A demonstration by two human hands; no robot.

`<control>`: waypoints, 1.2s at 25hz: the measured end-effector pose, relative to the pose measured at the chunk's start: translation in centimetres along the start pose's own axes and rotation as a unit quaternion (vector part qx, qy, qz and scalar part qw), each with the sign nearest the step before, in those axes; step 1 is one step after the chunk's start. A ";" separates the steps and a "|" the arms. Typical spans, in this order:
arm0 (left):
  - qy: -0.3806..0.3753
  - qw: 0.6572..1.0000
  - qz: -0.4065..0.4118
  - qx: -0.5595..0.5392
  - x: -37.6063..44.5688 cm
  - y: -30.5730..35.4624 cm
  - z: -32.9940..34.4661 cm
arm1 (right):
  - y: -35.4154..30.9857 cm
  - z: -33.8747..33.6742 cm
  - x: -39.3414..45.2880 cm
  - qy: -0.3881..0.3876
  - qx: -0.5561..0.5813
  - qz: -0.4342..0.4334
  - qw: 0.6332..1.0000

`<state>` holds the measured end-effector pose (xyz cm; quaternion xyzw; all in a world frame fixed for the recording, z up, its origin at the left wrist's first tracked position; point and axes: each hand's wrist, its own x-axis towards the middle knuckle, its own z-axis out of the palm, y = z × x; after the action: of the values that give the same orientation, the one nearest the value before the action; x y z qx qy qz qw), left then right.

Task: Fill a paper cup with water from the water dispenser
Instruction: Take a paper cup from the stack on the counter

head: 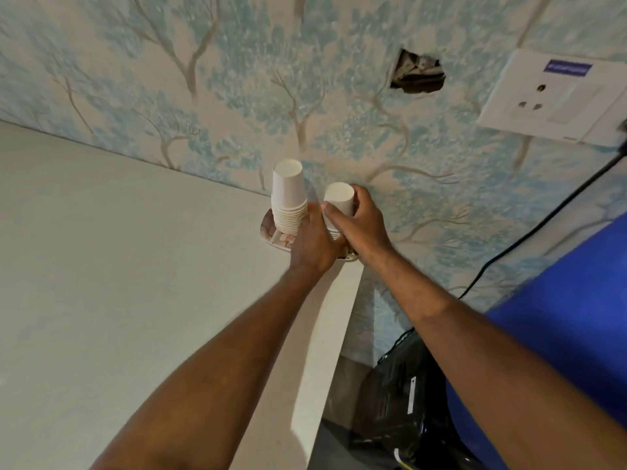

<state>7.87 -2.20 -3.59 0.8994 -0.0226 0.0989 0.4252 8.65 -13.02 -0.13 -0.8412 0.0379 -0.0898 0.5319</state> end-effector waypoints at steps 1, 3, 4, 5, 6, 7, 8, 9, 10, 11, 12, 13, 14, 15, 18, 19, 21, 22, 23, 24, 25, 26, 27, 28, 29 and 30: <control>0.009 1.000 0.001 0.002 0.3 -0.2 0.2 | 0.1 0.2 0.2 0.004 0.000 -0.007 1.000; 0.018 1.000 -0.002 0.013 0.5 -0.4 0.5 | 0.1 0.3 0.3 0.012 0.000 -0.018 1.000; 0.015 1.000 -0.006 0.019 0.5 -0.3 0.5 | 0.0 0.3 0.4 0.014 -0.002 -0.020 1.000; 0.013 1.000 -0.011 0.020 0.7 -0.4 0.5 | 0.1 0.3 0.6 0.013 0.000 -0.023 1.000; 0.010 1.000 -0.017 0.018 0.7 -0.4 0.5 | 0.0 0.3 0.6 0.011 -0.001 -0.024 1.000; 0.012 1.000 -0.019 0.016 0.8 -0.4 0.6 | 0.0 0.2 0.7 0.010 0.001 -0.027 1.000; 0.012 1.000 -0.022 0.015 0.7 -0.3 0.5 | -0.1 0.0 0.7 0.007 0.000 -0.027 1.000; 0.016 1.000 -0.022 0.014 0.7 -0.2 0.5 | 0.0 0.0 0.8 0.005 0.000 -0.031 1.000; 0.019 0.999 -0.023 0.013 0.7 -0.1 0.4 | 0.0 -0.2 0.9 0.003 -0.001 -0.032 0.999; 0.022 1.000 -0.019 0.010 0.7 0.0 0.5 | 0.1 -0.2 1.0 0.004 0.001 -0.036 0.999; 0.023 1.000 -0.013 0.009 0.6 0.2 0.4 | -0.1 -0.4 1.0 0.005 0.004 -0.036 0.999; 0.023 1.000 -0.006 0.010 0.6 0.1 0.4 | -0.2 -0.5 1.1 0.009 0.011 -0.038 0.999; 0.019 1.000 -0.004 0.013 0.6 0.2 0.4 | -0.5 -0.6 1.2 0.015 0.020 -0.039 0.999; 0.014 1.000 -0.008 0.017 0.6 0.1 0.5 | -0.8 -0.8 1.3 0.023 0.034 -0.042 0.998; -0.001 0.999 -0.033 0.032 0.5 0.2 0.3 | -2.6 -2.1 1.0 0.048 0.081 -0.059 0.994; -0.007 0.999 -0.035 0.038 0.5 0.3 0.3 | -3.2 -2.7 0.8 0.060 0.104 -0.065 0.991; -0.016 0.998 -0.029 0.048 0.2 0.6 -0.1 | -4.4 -4.0 -0.2 0.085 0.164 -0.071 0.980; -0.017 0.998 -0.022 0.048 -0.1 0.8 -0.3 | -5.0 -4.8 -1.0 0.097 0.201 -0.069 0.972; -0.016 0.999 -0.016 0.046 -0.4 0.8 -0.6 | -5.4 -5.4 -1.9 0.108 0.246 -0.061 0.961; -0.013 0.999 -0.009 0.046 -0.8 1.0 -0.9 | -5.6 -6.1 -3.0 0.115 0.296 -0.045 0.947; -0.009 0.999 -0.001 0.049 -1.5 1.3 -1.1 | -5.6 -6.9 -4.3 0.117 0.342 -0.021 0.932; -0.004 0.998 0.004 0.055 -2.2 1.4 -1.4 | -5.3 -7.4 -5.4 0.113 0.381 0.012 0.918; 0.003 0.998 0.010 0.058 -3.0 1.7 -1.6 | -4.7 -7.8 -6.6 0.107 0.415 0.048 0.902; 0.015 0.998 0.018 0.058 -4.0 2.1 -1.7 | -4.0 -8.3 -7.9 0.098 0.447 0.082 0.885; 0.028 0.998 0.027 0.055 -5.4 2.7 -1.9 | -3.2 -8.8 -9.4 0.088 0.481 0.111 0.865; 0.042 0.997 0.034 0.050 -6.9 3.3 -1.9 | -2.2 -9.2 -11.1 0.078 0.511 0.133 0.846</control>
<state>0.43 -3.13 -1.21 0.9134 -0.0307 0.1520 0.3763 -4.12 -18.45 4.49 -0.4276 0.1395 -0.0903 0.8886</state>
